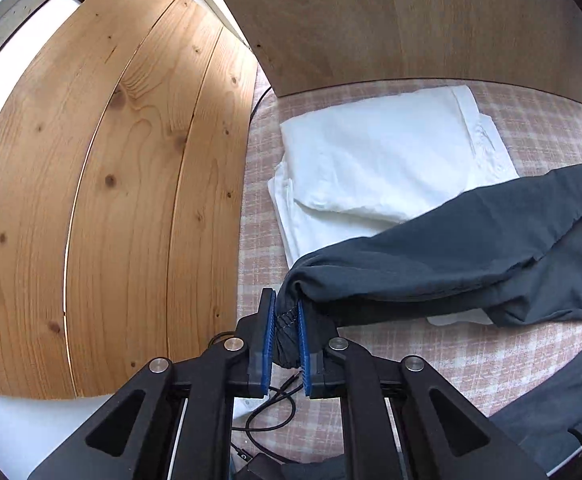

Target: Fold clothes

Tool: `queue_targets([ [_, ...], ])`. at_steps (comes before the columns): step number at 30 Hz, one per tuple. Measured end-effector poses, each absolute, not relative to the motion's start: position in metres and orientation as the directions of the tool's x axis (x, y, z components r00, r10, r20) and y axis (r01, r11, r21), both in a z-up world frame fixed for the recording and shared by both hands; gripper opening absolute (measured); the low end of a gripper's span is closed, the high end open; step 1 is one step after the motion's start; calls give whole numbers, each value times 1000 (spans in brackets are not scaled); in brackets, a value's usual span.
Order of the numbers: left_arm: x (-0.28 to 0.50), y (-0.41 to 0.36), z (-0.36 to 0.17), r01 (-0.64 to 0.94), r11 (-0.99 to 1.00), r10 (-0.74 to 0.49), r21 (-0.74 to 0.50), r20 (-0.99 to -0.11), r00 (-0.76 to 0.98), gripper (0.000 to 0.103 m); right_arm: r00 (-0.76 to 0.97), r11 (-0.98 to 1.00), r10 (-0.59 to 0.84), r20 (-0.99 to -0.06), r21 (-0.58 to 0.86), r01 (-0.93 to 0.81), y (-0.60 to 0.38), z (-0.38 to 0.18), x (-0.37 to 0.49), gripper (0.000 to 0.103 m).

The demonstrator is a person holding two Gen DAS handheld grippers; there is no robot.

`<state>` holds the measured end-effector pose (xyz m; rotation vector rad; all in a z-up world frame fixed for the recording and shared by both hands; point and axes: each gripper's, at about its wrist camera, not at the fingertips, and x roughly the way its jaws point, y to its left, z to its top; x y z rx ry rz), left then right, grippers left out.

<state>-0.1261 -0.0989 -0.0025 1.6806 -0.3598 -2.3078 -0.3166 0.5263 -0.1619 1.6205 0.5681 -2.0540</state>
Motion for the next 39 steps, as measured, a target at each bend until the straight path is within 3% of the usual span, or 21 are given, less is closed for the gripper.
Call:
queue_targets([
  [6,-127,-106,16,75,-930,-365,361,-872,-326,9,-434,-891,-152,-888,-67,449,560,-68,-275,2],
  [12,-34,-132,34,132,-924,-382,359,-860,-337,9,-571,-938,-166,-804,-50,342,591,-3,-195,2],
  [17,60,-144,-2,157,-931,-363,331,-893,-267,9,-540,-967,-164,-826,27,252,624,-16,-109,2],
  [19,87,-140,-29,146,-937,-343,317,-913,-219,9,-457,-976,-178,-871,97,195,639,-44,-80,2],
  [21,115,-136,-55,136,-943,-323,303,-931,-170,11,-378,-984,-119,-918,59,167,646,-78,-55,2],
  [23,143,-132,-81,127,-949,-303,288,-945,-121,16,-256,-980,-84,-963,33,196,646,-110,-41,2],
  [28,176,-124,-84,126,-952,-293,277,-948,-127,18,-223,-966,-33,-974,-26,257,640,-103,-36,6],
  [32,186,-125,-62,145,-952,-293,269,-939,-178,25,-283,-946,-108,-953,10,325,626,-60,-46,20],
  [36,194,-123,-45,156,-958,-273,241,-934,-231,26,-326,-905,-206,-923,53,423,594,-26,-61,27],
  [39,187,-120,-52,153,-960,-266,235,-934,-236,33,-326,-861,-286,-901,92,501,544,-23,-69,34],
])
